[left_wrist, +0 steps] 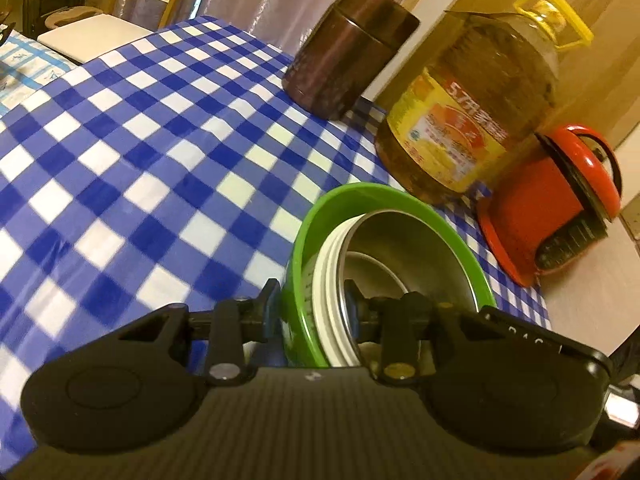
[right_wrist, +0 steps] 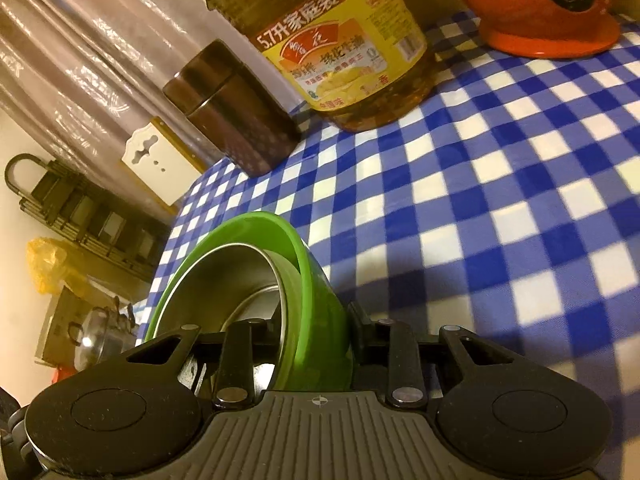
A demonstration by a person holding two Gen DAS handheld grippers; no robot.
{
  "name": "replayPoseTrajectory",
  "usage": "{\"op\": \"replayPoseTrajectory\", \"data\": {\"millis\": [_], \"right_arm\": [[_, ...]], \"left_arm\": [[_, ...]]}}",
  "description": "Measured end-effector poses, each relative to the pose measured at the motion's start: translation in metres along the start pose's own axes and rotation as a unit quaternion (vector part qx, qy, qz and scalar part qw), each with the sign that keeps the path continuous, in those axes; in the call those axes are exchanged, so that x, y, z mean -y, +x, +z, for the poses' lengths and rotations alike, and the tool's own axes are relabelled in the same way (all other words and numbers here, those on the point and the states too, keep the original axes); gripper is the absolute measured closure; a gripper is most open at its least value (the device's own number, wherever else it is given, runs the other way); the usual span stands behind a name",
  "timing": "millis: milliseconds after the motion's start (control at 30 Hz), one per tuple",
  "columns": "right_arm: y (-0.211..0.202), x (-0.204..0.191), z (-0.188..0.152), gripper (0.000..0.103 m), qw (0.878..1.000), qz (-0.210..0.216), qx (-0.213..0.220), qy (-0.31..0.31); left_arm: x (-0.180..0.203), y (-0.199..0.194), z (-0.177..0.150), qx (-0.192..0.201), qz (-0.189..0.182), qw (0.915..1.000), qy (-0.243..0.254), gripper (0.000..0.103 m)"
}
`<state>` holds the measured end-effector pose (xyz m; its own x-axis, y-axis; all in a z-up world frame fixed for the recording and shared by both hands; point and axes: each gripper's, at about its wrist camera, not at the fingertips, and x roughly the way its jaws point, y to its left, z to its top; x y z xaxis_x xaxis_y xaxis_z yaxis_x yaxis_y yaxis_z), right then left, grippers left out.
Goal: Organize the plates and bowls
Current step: 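Lift the green bowl with its nested bowls using both tools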
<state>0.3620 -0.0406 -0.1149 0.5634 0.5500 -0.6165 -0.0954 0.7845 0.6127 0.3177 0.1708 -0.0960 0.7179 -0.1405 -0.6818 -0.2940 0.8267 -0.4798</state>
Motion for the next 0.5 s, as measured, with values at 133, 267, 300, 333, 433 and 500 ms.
{"op": "replayPoseTrajectory", "data": {"millis": [133, 267, 300, 333, 433, 500], "right_arm": [[-0.030, 0.005, -0.011, 0.073, 1.000, -0.008, 0.002, 0.001], [-0.063, 0.017, -0.027, 0.073, 1.000, -0.021, 0.004, 0.010], [-0.072, 0.020, -0.033, 0.073, 1.000, -0.025, 0.006, 0.015], [-0.081, 0.024, -0.038, 0.073, 0.999, -0.030, 0.007, 0.017], [-0.105, 0.035, -0.051, 0.073, 0.999, -0.042, 0.011, 0.028], [-0.123, 0.043, -0.061, 0.073, 0.998, -0.051, 0.014, 0.041]], "left_arm": [[0.011, -0.017, -0.019, -0.010, -0.008, 0.9999, 0.005, 0.074], [0.023, -0.031, -0.044, -0.026, -0.018, 0.9995, 0.010, 0.074], [0.026, -0.035, -0.050, -0.031, -0.020, 0.9992, 0.011, 0.074], [0.030, -0.038, -0.058, -0.037, -0.022, 0.9990, 0.012, 0.074], [0.039, -0.047, -0.079, -0.055, -0.030, 0.9979, 0.015, 0.074], [0.046, -0.053, -0.092, -0.064, -0.034, 0.9972, 0.020, 0.074]]}}
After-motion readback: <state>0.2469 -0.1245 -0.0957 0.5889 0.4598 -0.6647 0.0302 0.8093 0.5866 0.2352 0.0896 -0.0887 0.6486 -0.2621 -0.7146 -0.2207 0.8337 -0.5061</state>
